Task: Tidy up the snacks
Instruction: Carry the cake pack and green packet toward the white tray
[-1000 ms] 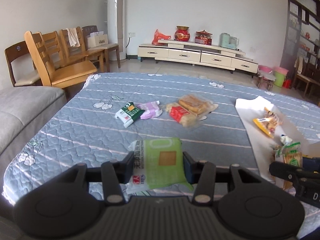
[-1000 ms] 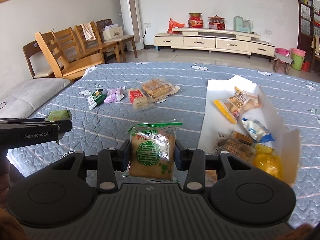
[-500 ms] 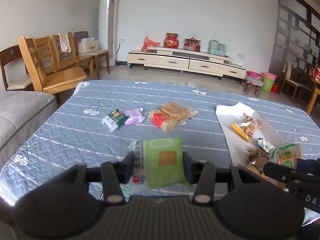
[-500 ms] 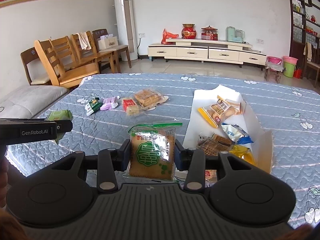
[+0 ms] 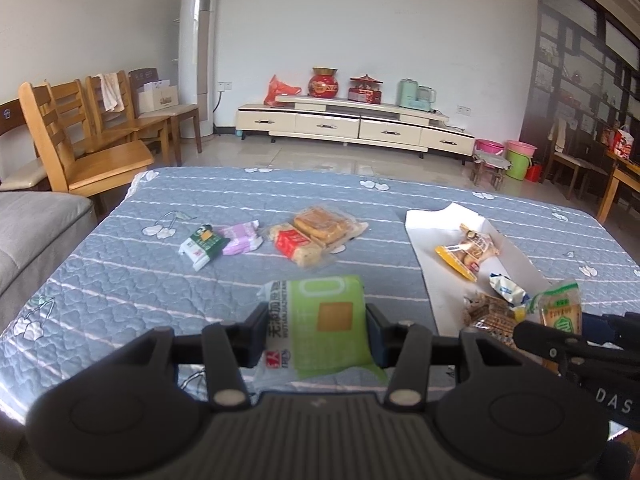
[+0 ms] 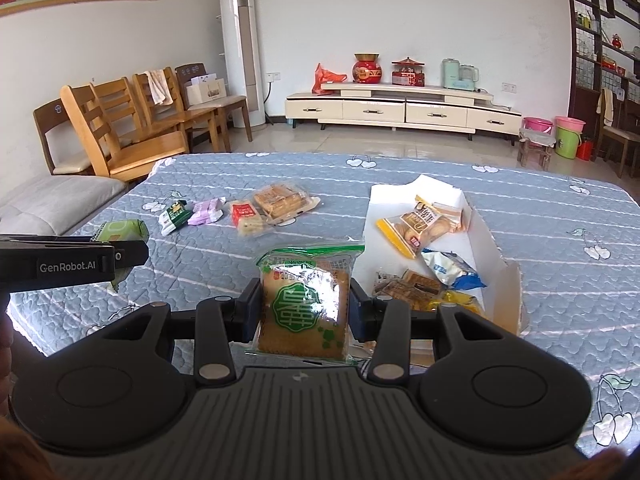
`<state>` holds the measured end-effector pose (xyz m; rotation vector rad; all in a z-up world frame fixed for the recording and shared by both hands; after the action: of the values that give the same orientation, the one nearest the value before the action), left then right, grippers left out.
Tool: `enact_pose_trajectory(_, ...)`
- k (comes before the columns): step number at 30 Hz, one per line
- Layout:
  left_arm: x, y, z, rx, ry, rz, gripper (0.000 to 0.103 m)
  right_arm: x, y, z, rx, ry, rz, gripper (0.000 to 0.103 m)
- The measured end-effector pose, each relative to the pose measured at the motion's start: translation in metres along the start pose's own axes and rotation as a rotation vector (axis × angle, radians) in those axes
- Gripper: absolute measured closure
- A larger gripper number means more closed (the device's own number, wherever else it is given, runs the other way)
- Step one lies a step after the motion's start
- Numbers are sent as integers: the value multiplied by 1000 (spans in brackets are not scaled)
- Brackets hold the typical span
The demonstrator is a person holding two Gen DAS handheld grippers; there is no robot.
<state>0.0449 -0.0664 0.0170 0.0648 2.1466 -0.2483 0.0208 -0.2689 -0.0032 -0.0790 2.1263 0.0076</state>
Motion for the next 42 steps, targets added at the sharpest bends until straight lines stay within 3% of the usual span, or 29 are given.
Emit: enact_pose_trajectory(42,-8,-73,4,107,-22,133,55,-2,-17,-20,89,-58,53,51)
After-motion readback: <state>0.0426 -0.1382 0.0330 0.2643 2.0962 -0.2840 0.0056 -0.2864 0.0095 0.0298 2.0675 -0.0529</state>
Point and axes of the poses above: each gripper's, at about its wrist camera, not at the fingertips, and z roughly the way its jaws point, y to its left, x to its underside, the point moved 5 cm from there along z, roughly the way its jaws point, and after that the axes turned 6 degrees about -z, right-handed, at the moved point
